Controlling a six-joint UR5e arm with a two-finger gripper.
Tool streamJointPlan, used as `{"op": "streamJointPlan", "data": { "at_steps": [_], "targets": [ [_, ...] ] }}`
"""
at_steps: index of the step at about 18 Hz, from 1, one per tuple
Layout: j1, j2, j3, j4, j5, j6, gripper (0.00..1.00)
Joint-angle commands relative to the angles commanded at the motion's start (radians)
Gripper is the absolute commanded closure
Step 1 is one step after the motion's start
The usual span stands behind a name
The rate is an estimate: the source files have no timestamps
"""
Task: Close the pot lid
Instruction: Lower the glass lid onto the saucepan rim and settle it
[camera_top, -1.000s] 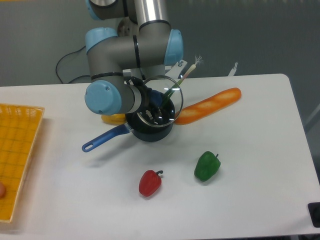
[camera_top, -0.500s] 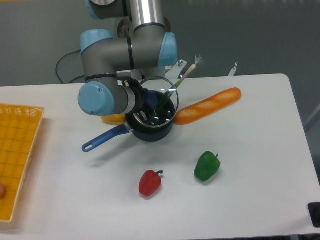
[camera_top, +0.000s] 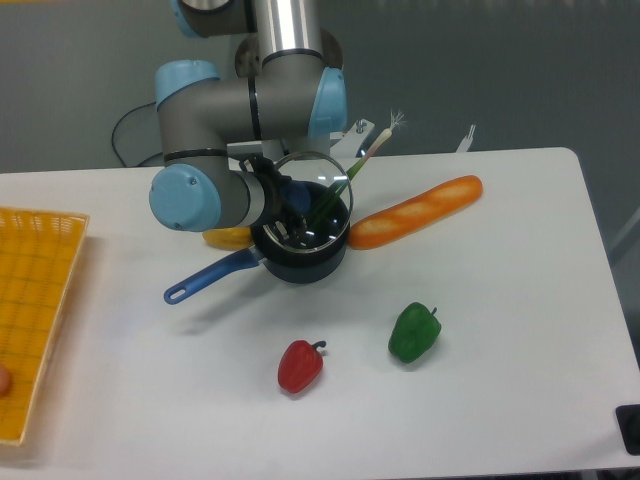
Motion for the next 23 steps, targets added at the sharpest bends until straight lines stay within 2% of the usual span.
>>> {"op": "streamJointPlan", "data": {
  "at_steps": [3, 6, 18, 23],
  "targets": [
    [0.0, -0.002, 0.0, 0.003, -0.002, -0.005, 0.59],
    [-0.002, -0.003, -0.002, 0.04, -0.002, -0.008, 0.59],
    [-0.003, -0.021, -0.003, 0.044, -0.002, -0.008, 0.58],
    [-0.014, -0.035, -0.003, 0.067, -0.002, -0.008, 0.58]
  ]
}}
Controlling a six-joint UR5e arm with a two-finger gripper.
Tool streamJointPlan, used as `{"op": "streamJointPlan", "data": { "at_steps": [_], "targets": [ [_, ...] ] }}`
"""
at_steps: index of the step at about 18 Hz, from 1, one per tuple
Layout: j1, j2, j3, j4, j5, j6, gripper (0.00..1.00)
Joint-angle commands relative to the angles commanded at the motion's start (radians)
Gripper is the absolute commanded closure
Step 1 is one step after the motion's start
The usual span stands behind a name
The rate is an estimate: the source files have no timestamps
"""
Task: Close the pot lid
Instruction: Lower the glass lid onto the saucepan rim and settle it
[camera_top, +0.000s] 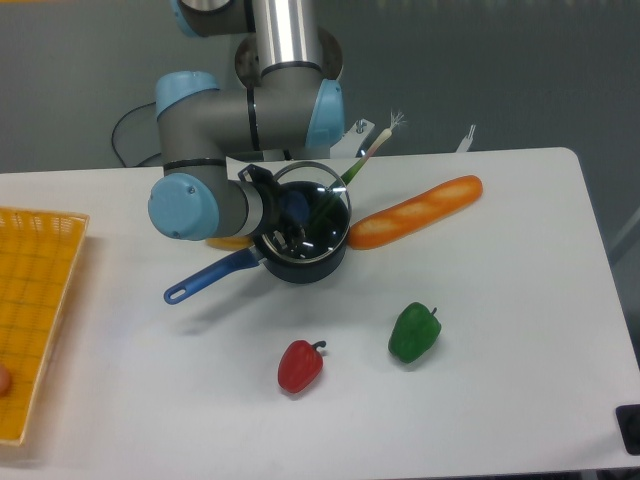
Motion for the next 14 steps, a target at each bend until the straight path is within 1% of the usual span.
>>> {"op": "streamJointPlan", "data": {
  "at_steps": [8, 9, 10, 14],
  "targets": [
    [-0.009, -0.002, -0.002, 0.0, -0.002, 0.003, 0.58],
    [-0.009, -0.002, -0.003, 0.0, -0.002, 0.002, 0.56],
    [-0.009, 0.0, -0.008, 0.002, -0.002, 0.002, 0.52],
    [-0.011, 0.003, -0.012, 0.002, 0.0, 0.0, 0.51]
  ]
}}
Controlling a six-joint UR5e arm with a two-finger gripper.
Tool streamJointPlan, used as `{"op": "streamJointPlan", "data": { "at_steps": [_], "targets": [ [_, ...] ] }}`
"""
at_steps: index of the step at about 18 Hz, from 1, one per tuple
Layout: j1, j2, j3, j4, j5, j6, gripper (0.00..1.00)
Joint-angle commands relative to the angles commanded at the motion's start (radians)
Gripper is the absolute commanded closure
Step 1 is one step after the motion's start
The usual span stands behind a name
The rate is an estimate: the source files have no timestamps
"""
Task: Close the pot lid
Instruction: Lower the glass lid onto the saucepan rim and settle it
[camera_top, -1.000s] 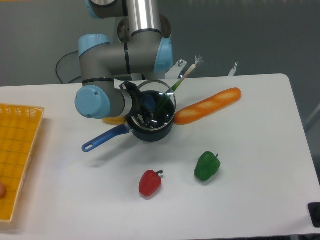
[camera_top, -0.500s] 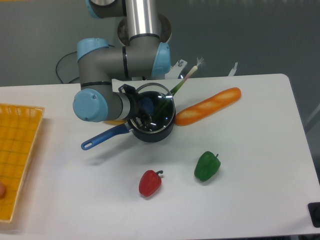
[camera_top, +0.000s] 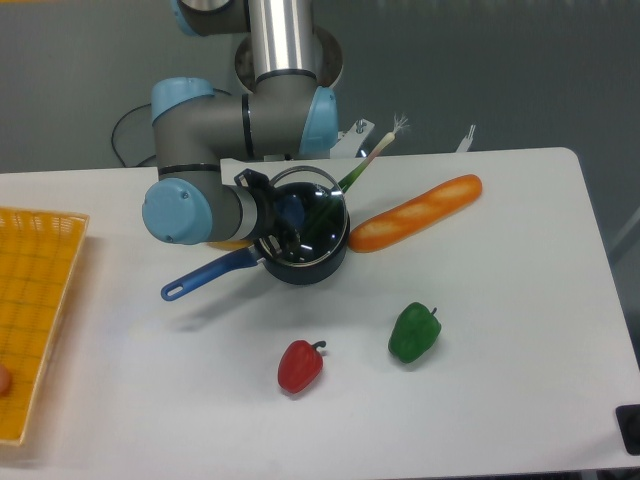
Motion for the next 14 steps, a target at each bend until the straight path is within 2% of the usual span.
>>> {"op": "streamJointPlan", "data": {
  "at_steps": [3, 5, 10, 14],
  "targets": [
    [-0.002, -0.005, -0.002, 0.002, 0.0, -0.002, 0.48],
    [-0.002, -0.006, -0.003, 0.002, 0.002, -0.002, 0.39],
    [0.0, -0.003, -0.008, 0.0, 0.009, 0.0, 0.38],
    [0.0, -0.003, -0.008, -0.002, 0.014, 0.002, 0.33]
  ]
}}
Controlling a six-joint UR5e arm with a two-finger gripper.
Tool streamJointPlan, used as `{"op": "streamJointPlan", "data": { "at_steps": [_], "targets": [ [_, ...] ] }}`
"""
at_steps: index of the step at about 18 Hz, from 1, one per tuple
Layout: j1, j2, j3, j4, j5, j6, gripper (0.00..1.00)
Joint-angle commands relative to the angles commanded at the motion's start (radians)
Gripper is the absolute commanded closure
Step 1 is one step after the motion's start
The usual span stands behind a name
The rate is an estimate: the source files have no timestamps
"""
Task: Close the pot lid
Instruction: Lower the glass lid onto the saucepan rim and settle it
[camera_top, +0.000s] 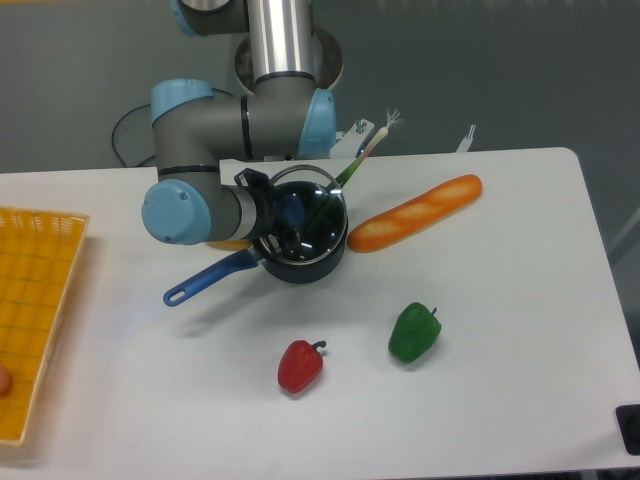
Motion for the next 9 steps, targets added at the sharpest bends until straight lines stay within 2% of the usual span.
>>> {"op": "streamJointPlan", "data": {
  "at_steps": [2, 9],
  "targets": [
    [0.0, -0.002, 0.0, -0.002, 0.003, 0.0, 0.28],
    [0.0, 0.002, 0.0, -0.002, 0.003, -0.002, 0.25]
  ]
}}
